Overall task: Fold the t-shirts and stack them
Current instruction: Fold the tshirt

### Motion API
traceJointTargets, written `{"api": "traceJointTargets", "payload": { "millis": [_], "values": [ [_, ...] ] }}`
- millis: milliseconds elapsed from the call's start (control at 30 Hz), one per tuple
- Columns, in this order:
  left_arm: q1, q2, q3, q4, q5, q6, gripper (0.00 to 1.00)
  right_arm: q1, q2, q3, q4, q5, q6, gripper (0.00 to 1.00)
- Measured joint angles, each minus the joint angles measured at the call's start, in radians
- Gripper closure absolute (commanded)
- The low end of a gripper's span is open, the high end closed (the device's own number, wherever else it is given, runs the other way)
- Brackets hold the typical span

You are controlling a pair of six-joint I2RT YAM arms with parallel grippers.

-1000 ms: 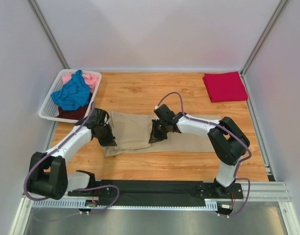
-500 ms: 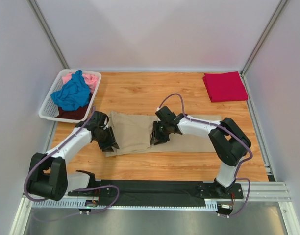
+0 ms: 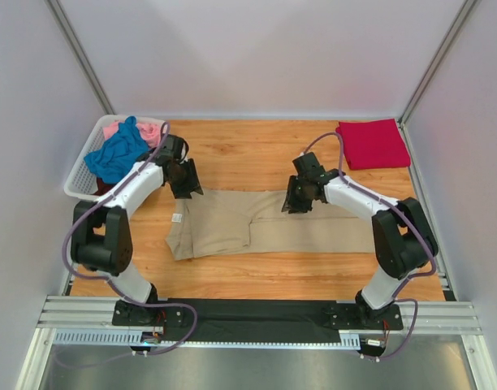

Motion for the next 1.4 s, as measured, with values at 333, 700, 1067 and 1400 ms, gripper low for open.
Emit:
{"api": "traceJointTargets", "payload": {
  "millis": [333, 700, 1067, 1400],
  "values": [
    [0.077, 0.286, 0.057, 0.013, -0.034, 0.000, 0.50, -0.218, 0.063, -0.077, 0.031, 0.058, -0.005, 0.72],
    [0.112, 0.277, 0.048, 0.024, -0.026, -0.022, 0.50, -0.243, 0.062, -0.084, 0.062, 0.068, 0.013, 0.72],
    [0.116, 0.187, 0.051, 0.043, 0.068, 0.015, 0.49, -0.245, 0.061, -0.058, 0.033, 0.085, -0.006, 0.71],
    [0.117, 0.334, 0.204, 0.050, 0.072, 0.047, 0.49, -0.313, 0.058, -0.041, 0.008, 0.097, -0.033, 0.71]
  ]
}}
